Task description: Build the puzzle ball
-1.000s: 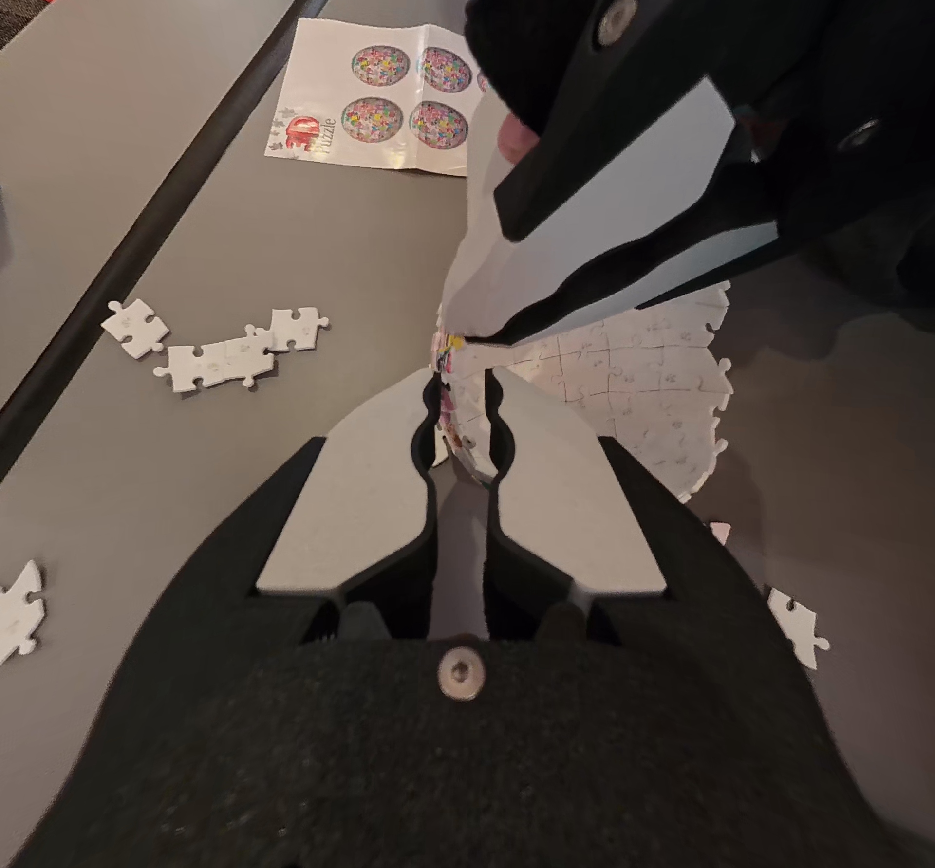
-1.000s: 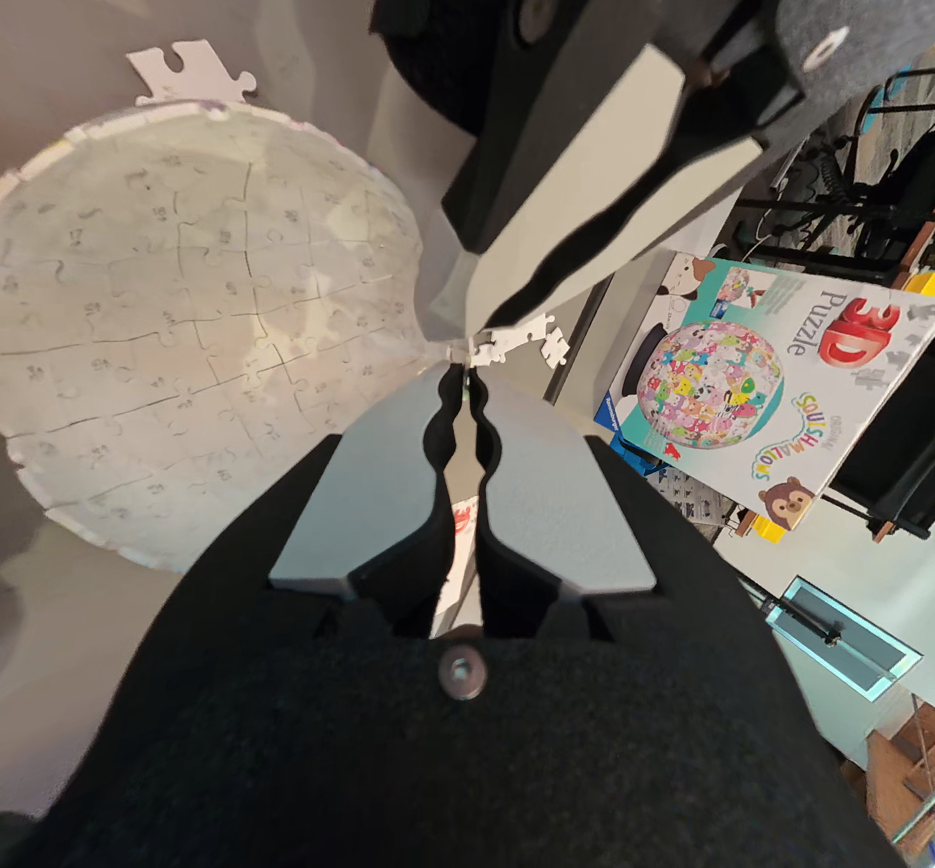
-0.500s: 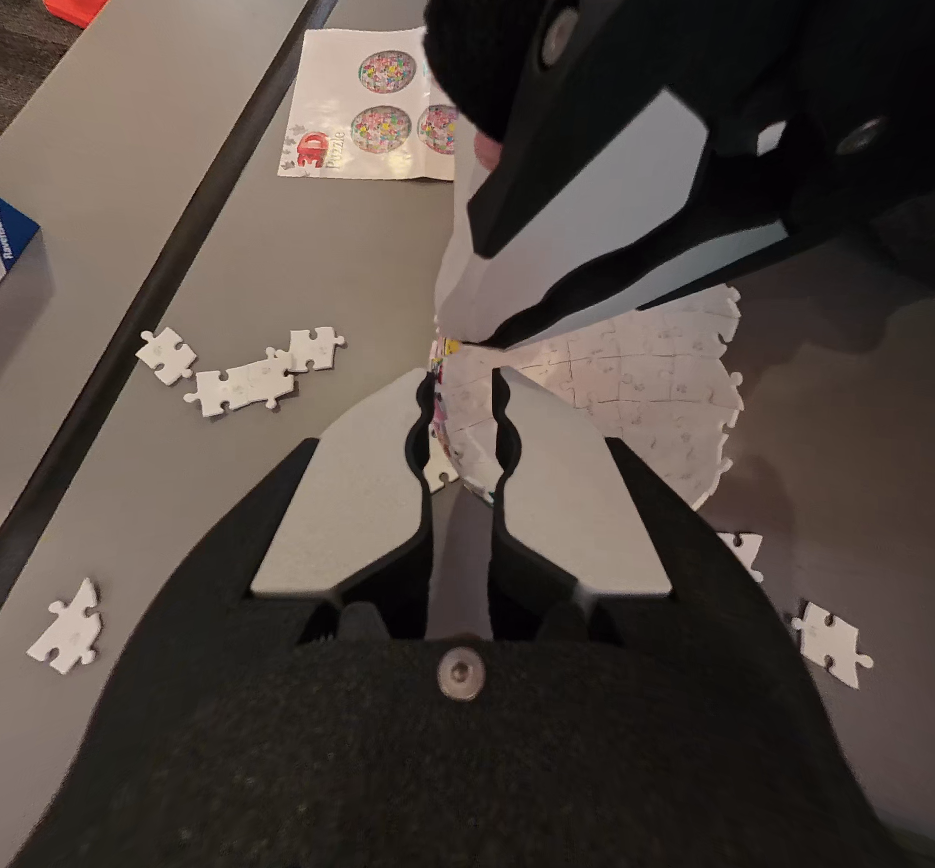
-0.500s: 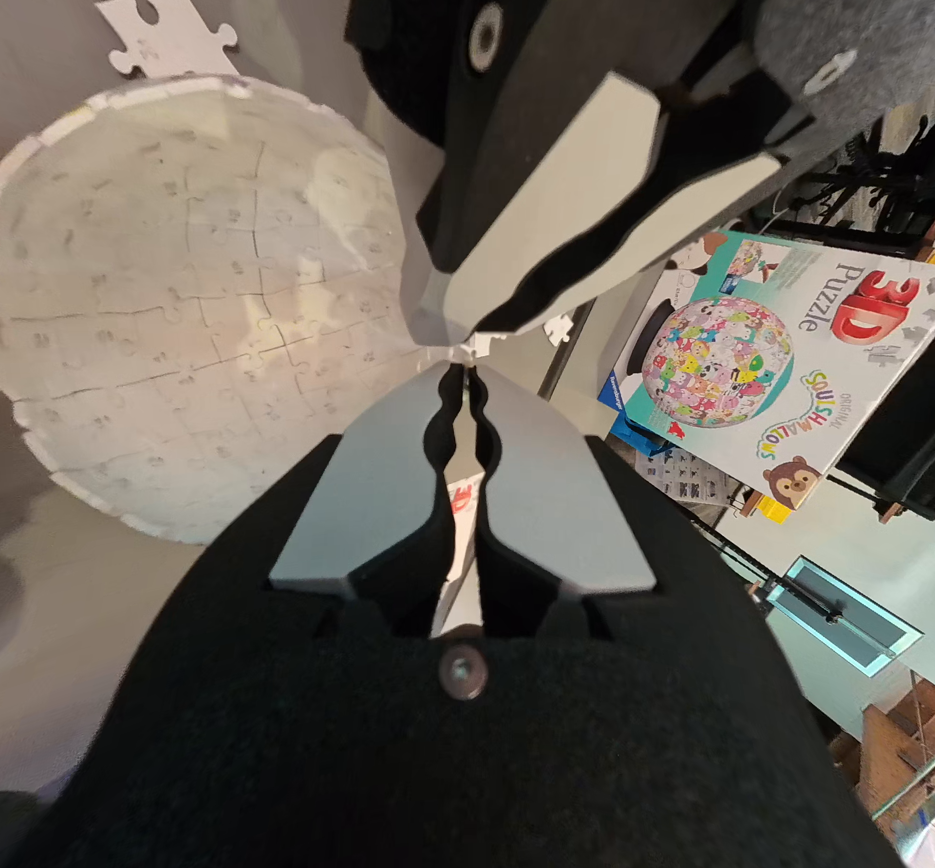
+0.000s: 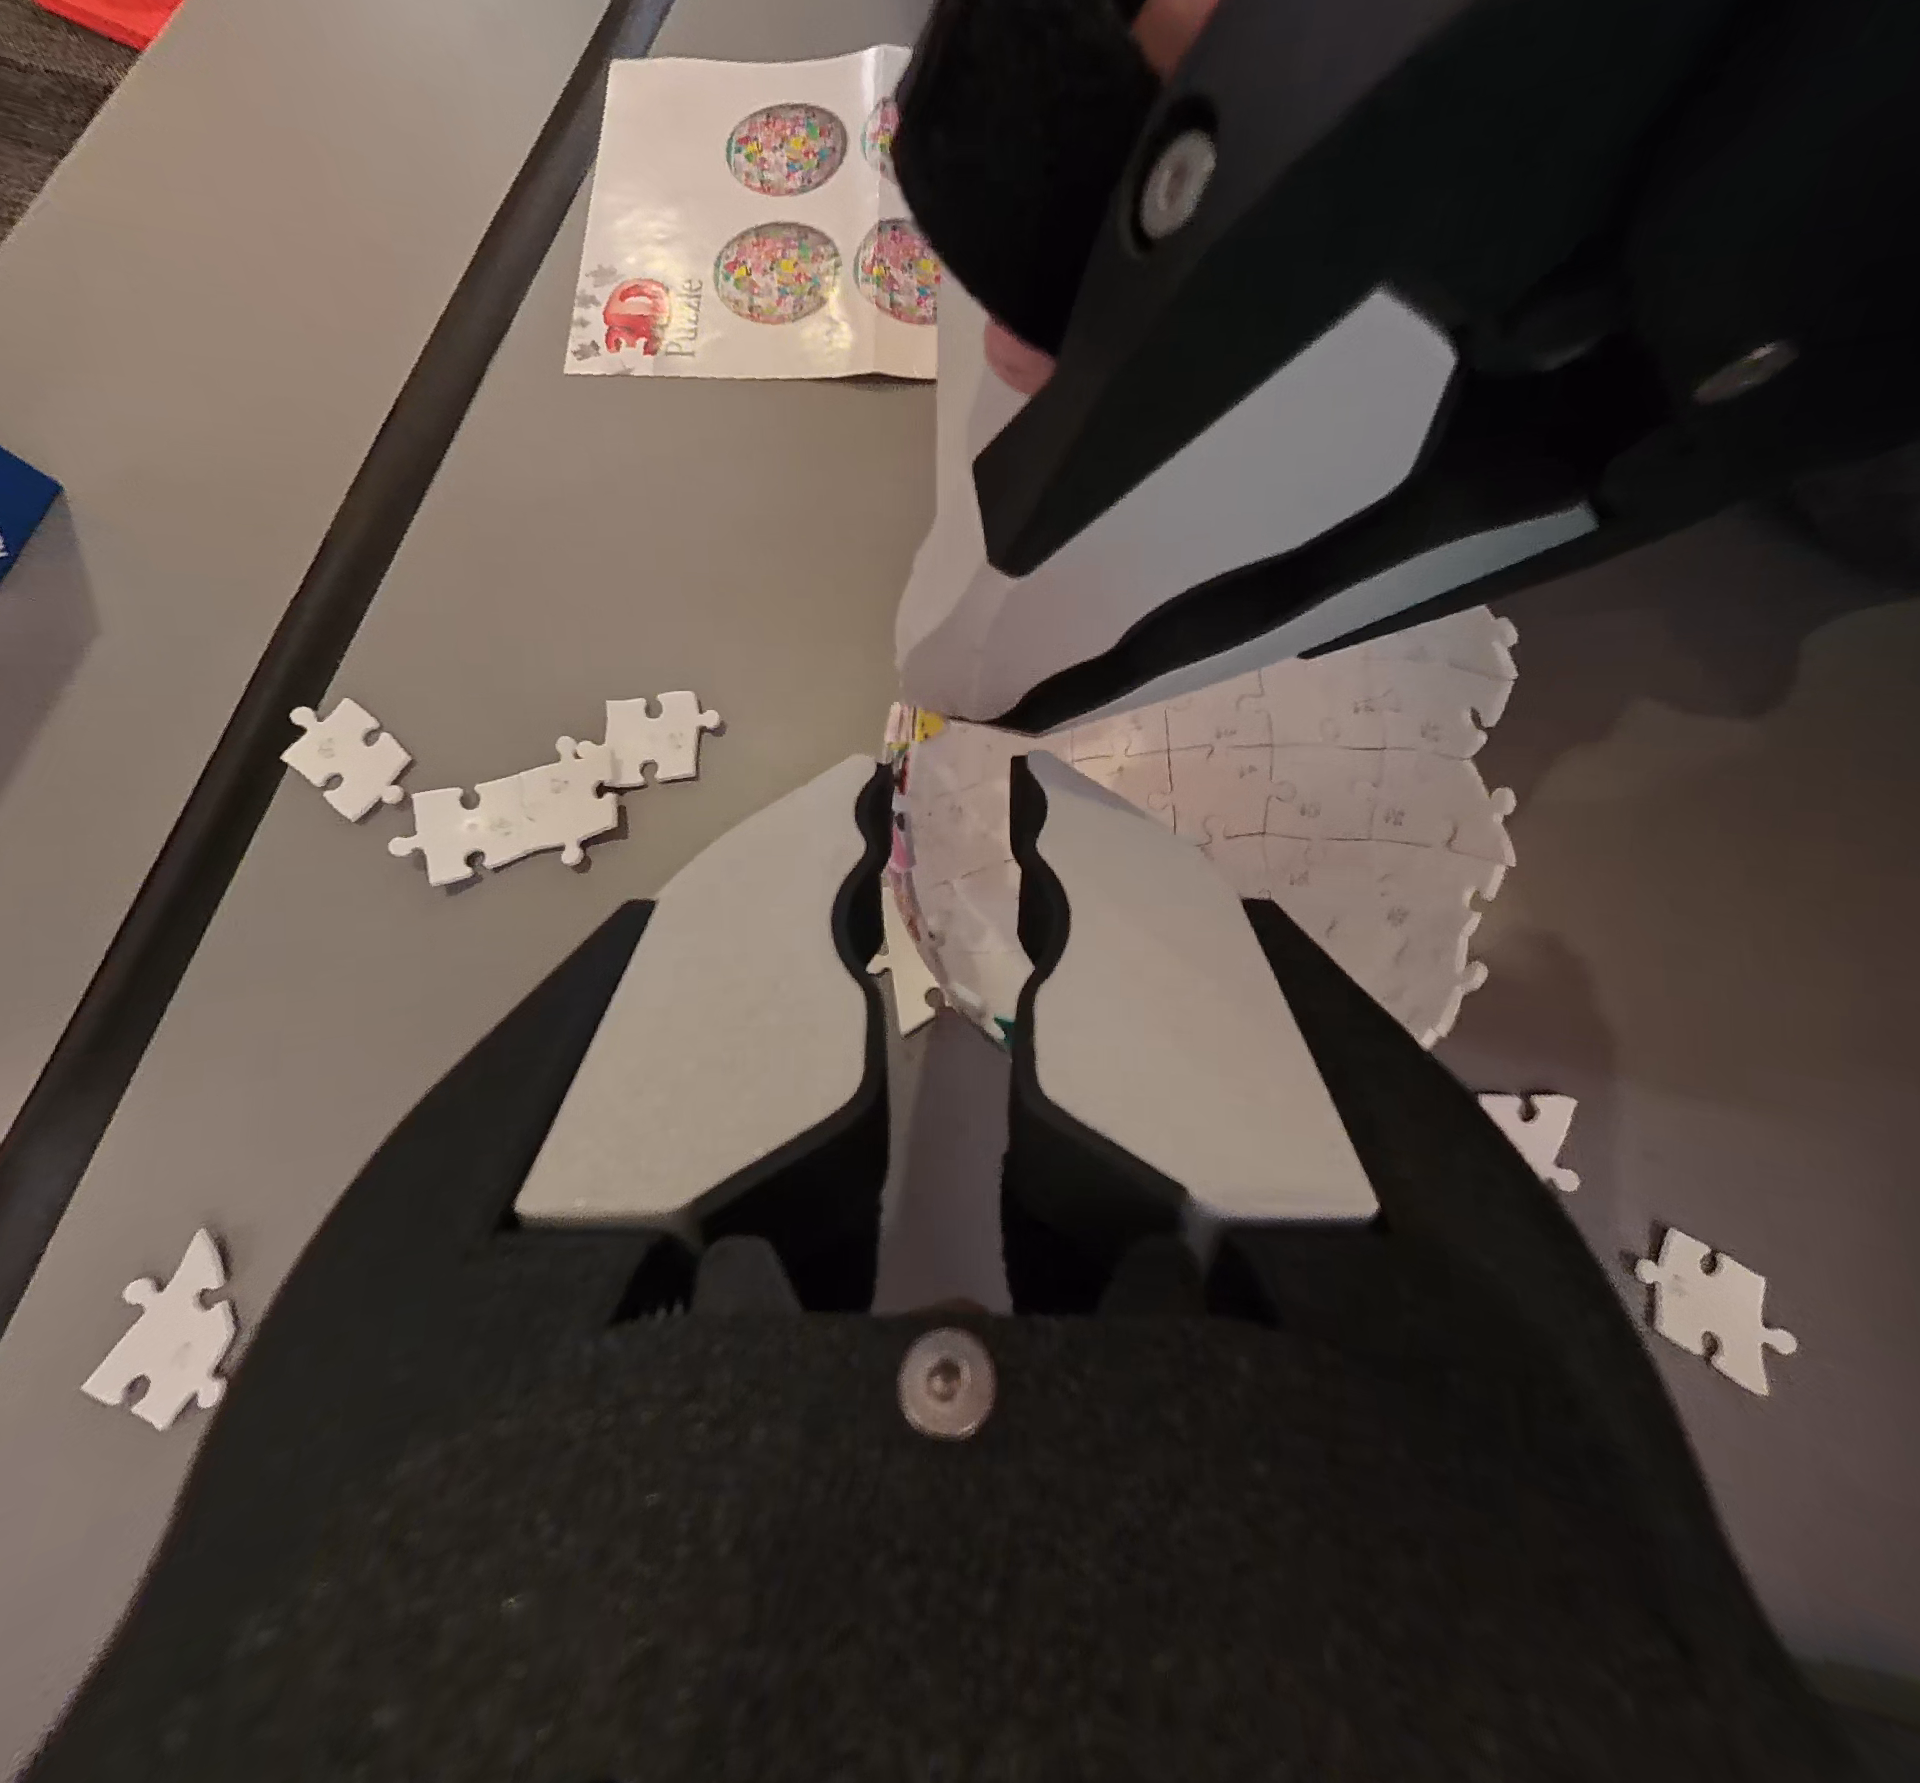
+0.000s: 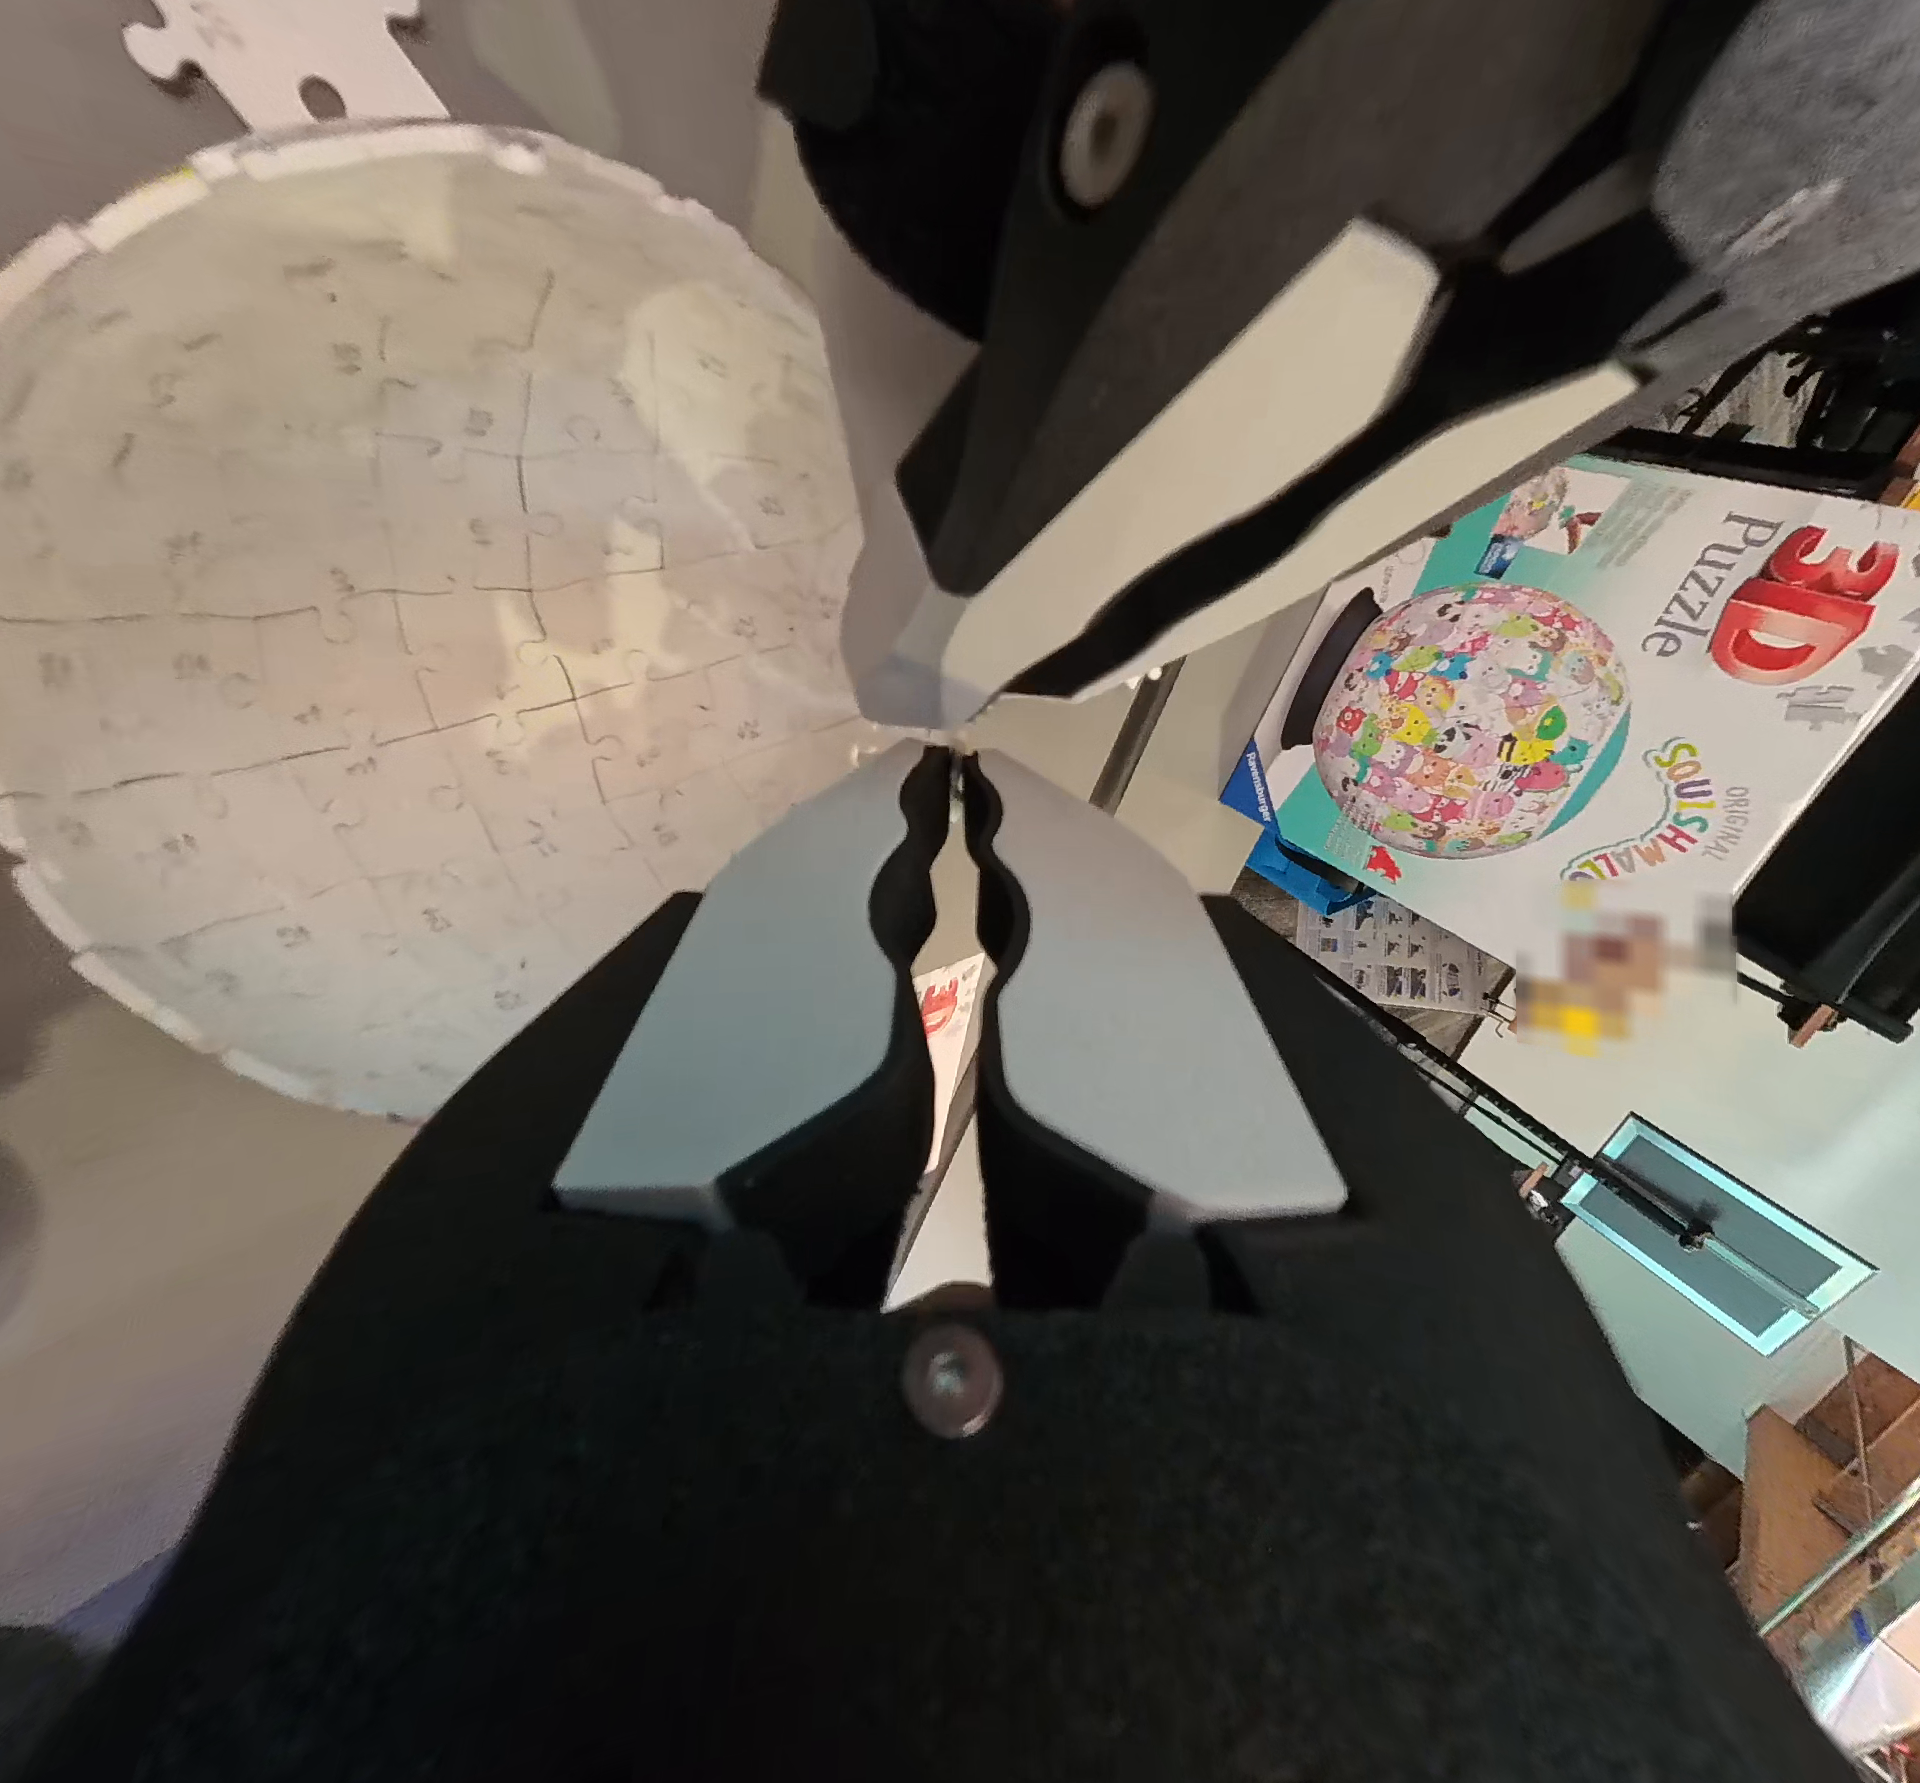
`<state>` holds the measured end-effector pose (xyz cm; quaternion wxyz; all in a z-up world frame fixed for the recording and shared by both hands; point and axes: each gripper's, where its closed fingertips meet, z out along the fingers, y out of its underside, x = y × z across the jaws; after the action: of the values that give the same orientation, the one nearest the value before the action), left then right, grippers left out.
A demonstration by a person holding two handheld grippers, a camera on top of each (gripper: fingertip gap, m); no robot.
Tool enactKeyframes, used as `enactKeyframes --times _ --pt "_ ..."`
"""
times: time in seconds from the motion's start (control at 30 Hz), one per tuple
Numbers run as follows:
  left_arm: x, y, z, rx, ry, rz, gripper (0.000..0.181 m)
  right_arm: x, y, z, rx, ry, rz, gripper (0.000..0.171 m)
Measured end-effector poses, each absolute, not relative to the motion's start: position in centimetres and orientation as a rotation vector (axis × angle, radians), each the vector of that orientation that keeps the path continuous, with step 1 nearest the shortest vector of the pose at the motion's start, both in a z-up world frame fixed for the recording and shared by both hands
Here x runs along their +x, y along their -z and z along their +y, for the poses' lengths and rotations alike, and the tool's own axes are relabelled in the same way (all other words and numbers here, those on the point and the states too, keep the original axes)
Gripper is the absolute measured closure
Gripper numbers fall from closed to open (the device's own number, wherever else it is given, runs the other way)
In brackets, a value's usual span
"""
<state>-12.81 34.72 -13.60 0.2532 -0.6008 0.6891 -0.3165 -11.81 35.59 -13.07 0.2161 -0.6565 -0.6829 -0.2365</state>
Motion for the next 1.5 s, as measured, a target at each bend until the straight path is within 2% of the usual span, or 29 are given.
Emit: enactKeyframes --times 0.7,1.0,1.1,1.5 --pt "-11.8 14.3 35.6 -1.681 0.807 1.946 0.16 -10.9 13.2 36.5 -1.822 0.622 -1.855 0.169" --pt "-11.2 14.4 36.0 -1.679 0.764 1.968 0.167 -10.6 13.2 36.6 -1.812 0.642 -1.861 0.168" --pt "-11.2 14.5 36.0 -1.668 0.746 1.983 0.175 -10.7 13.2 36.5 -1.796 0.641 -1.869 0.168" --pt "-11.2 14.1 36.2 -1.64 0.756 1.965 0.177 -10.1 12.8 36.4 -1.83 0.615 -1.843 0.169"
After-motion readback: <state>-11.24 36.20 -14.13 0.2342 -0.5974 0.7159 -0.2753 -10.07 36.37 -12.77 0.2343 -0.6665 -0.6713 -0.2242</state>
